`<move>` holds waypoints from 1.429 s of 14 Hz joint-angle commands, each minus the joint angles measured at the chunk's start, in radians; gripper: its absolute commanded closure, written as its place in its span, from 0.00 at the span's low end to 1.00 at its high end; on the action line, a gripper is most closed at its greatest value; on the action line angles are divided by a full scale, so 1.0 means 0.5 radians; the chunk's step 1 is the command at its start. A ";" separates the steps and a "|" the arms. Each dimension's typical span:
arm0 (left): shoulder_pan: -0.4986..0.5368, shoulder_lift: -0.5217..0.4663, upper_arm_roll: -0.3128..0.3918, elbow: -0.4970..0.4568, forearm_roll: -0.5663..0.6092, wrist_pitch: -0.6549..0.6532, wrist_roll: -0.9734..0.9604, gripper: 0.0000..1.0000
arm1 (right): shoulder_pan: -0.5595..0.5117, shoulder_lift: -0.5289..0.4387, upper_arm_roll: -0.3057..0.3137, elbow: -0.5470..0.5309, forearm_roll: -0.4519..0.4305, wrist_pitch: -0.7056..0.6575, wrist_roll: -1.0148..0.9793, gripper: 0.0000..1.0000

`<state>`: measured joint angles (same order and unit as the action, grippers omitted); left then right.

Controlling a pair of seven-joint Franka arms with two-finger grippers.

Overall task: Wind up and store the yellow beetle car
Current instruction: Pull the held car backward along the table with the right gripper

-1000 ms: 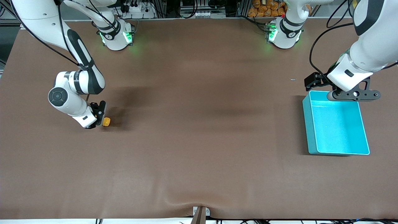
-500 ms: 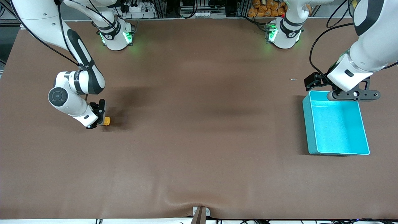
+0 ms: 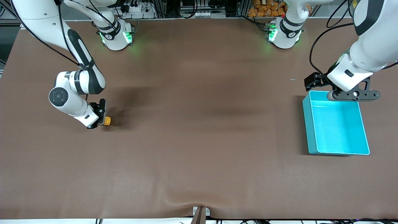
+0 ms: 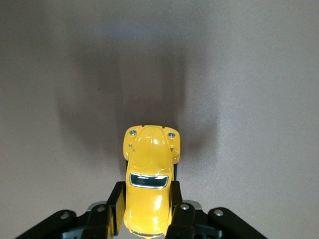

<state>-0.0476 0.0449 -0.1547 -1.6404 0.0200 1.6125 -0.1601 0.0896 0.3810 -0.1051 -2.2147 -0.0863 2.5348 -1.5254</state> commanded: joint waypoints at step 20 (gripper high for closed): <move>-0.006 0.005 -0.013 0.023 0.031 -0.007 -0.039 0.00 | -0.317 0.244 0.011 0.128 -0.036 0.063 -0.373 0.78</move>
<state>-0.0492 0.0449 -0.1554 -1.6404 0.0200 1.6125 -0.1601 -0.0226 0.3933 -0.1075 -2.1937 -0.0863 2.5223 -1.6677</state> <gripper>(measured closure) 0.000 0.599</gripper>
